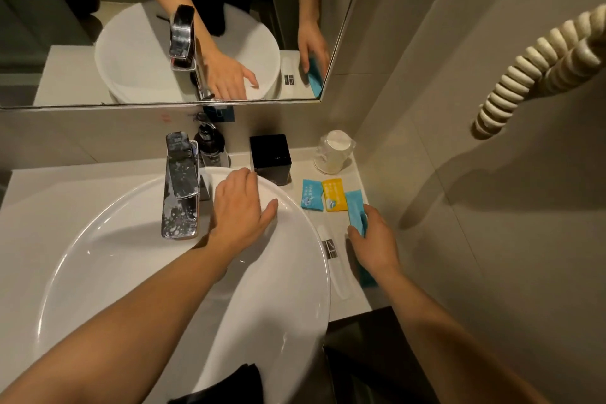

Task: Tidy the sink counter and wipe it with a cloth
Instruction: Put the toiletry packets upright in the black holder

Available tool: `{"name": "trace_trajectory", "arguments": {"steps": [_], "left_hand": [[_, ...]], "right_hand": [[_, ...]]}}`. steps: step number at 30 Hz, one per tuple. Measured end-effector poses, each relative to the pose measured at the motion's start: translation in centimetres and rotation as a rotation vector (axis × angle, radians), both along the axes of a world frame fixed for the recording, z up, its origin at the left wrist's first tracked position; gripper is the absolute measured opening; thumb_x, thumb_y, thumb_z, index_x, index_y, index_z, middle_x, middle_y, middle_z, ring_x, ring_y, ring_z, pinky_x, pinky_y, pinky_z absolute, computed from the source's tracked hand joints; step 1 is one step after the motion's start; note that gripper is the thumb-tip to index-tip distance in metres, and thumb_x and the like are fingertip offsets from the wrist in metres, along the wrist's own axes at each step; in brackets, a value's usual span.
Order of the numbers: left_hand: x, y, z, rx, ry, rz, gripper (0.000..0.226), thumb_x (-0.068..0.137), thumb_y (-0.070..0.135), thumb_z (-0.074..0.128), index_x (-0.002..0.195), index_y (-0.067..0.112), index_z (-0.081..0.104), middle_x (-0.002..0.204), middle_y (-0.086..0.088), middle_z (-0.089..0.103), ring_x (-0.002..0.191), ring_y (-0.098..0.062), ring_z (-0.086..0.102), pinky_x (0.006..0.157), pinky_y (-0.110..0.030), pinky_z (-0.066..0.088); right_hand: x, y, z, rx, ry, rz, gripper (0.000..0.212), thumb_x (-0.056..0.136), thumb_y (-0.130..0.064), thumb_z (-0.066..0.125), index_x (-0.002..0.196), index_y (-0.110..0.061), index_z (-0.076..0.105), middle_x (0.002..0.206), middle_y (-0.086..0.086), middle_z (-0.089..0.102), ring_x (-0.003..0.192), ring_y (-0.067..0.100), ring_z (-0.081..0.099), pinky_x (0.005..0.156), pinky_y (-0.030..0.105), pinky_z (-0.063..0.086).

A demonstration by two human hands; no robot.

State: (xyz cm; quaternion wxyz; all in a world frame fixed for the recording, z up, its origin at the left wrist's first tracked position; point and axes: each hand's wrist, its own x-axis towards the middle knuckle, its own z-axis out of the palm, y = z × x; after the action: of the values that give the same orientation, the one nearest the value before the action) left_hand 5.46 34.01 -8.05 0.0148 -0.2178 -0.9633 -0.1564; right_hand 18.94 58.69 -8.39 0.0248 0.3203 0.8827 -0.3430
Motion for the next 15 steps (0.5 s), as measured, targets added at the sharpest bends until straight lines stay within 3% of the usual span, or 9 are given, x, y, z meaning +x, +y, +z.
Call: {"name": "trace_trajectory", "arguments": {"steps": [4,9,15], "left_hand": [[-0.7,0.1,-1.2,-0.086,-0.037,0.088,0.091,0.093,0.066,0.037,0.155,0.0,0.029,0.163,-0.021,0.03,0.153,-0.037,0.022,0.123,-0.049,0.014],[-1.2,0.4,-1.8,-0.211,-0.04,0.108,0.099,0.092,0.074,0.02,0.159,0.0,0.02,0.167,-0.021,0.019,0.157,-0.036,0.013,0.127,-0.051,0.012],[-1.3,0.6,-1.9,-0.236,-0.028,0.111,0.095,0.096,0.073,0.025,0.159,0.002,0.019,0.168,-0.02,0.019,0.157,-0.035,0.013,0.128,-0.05,0.011]], "right_hand": [[0.1,0.1,-0.8,0.016,-0.023,-0.021,0.051,0.097,-0.03,0.063,0.144,-0.023,0.043,0.131,0.0,0.06,0.115,0.019,0.062,0.091,0.046,0.06],[-0.2,0.1,-1.5,0.098,-0.082,-0.026,0.045,0.094,-0.034,0.066,0.135,-0.024,0.048,0.122,-0.001,0.062,0.107,0.018,0.064,0.086,0.044,0.061],[-0.7,-0.4,-1.7,0.325,-0.204,0.007,0.032,0.096,-0.029,0.063,0.122,-0.013,0.055,0.114,0.008,0.063,0.101,0.025,0.063,0.084,0.042,0.059]]}}
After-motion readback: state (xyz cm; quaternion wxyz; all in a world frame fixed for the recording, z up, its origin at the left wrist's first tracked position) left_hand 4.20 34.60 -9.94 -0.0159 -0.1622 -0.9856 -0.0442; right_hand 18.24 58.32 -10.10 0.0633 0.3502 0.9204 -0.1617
